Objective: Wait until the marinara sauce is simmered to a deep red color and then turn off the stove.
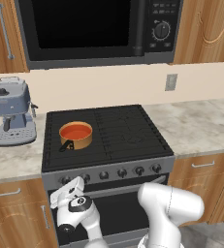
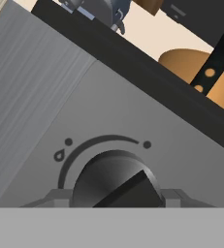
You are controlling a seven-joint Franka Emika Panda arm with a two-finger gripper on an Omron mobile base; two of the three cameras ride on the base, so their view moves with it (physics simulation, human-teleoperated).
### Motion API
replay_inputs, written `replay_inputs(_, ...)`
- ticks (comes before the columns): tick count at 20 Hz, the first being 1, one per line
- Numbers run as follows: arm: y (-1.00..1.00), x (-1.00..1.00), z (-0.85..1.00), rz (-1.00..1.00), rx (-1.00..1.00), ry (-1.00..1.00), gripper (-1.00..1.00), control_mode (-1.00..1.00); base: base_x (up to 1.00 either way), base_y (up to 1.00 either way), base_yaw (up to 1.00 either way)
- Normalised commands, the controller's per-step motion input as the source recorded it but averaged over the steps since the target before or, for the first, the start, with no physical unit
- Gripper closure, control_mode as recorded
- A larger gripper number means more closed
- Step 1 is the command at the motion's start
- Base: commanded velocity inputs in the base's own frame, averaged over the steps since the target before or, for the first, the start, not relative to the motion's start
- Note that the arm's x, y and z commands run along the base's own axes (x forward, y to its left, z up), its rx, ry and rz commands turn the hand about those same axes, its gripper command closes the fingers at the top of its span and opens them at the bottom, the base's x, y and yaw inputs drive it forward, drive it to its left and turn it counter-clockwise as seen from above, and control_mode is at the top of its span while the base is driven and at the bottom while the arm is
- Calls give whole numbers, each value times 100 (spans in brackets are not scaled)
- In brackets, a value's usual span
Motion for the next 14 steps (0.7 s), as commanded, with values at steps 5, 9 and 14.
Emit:
replay_inputs(5,0,0,0,0,0,0,100,-100,0,0,0)
replay_inputs(9,0,0,0,0,0,0,100,-100,0,0,0)
replay_inputs(14,0,0,0,0,0,0,100,-100,0,0,0)
